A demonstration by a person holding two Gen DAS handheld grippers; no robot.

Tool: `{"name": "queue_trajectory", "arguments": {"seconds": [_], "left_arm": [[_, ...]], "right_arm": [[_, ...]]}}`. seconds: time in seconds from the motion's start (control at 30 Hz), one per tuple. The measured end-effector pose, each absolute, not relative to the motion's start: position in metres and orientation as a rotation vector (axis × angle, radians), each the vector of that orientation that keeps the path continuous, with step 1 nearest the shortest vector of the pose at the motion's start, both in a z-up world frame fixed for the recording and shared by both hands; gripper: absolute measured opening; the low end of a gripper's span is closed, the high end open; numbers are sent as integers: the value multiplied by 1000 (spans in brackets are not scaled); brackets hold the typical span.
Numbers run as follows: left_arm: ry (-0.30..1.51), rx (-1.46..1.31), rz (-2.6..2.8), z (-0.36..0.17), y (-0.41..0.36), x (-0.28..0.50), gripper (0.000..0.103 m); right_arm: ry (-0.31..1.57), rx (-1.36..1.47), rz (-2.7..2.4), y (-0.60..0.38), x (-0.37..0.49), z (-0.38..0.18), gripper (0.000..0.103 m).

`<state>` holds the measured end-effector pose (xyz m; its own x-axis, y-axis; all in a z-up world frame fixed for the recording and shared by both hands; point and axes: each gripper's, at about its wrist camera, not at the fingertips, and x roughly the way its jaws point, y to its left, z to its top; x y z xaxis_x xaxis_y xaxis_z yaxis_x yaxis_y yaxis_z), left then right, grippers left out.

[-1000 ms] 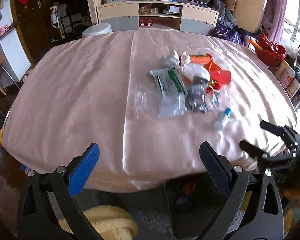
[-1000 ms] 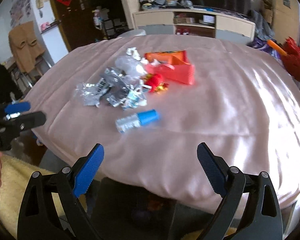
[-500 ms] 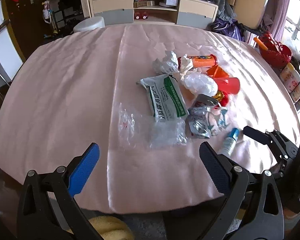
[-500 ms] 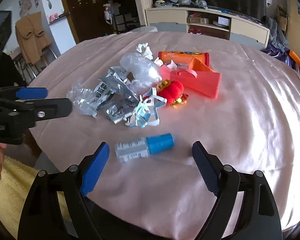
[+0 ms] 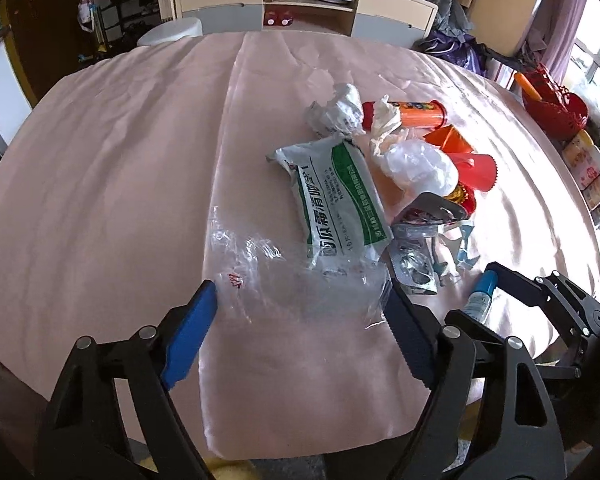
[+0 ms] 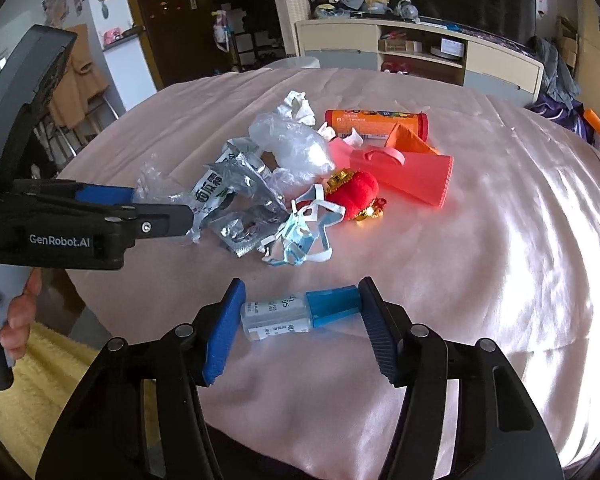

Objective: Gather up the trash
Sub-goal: 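Grasp the clear plastic bag with the left tool while the right tool grasps the white-blue vial, then lower the bag and vial into the black bin and open both tools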

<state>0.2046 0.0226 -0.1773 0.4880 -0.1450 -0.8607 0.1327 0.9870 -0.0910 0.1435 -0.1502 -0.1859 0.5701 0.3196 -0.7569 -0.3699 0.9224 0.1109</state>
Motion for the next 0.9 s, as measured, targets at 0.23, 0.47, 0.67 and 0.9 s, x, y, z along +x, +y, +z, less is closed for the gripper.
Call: {"name": "queue_trajectory", "arguments": {"seconds": [0.23,0.47,0.67,0.9], "left_arm": [[982,-18,-150,-152,31,190,77],[914,-8,-177,-123,25,147,77],[898,-10,-231,-120,16,100,77],[960,25,-252,-148,5,53,77]], "right_arm": [[861,-63,377,-160,129,-173,59],[828,-56,357,-173,99,-151,59],[833,-47,330,-188,65,-147,59],[898,-25,301,-198,35,-162,59]]}}
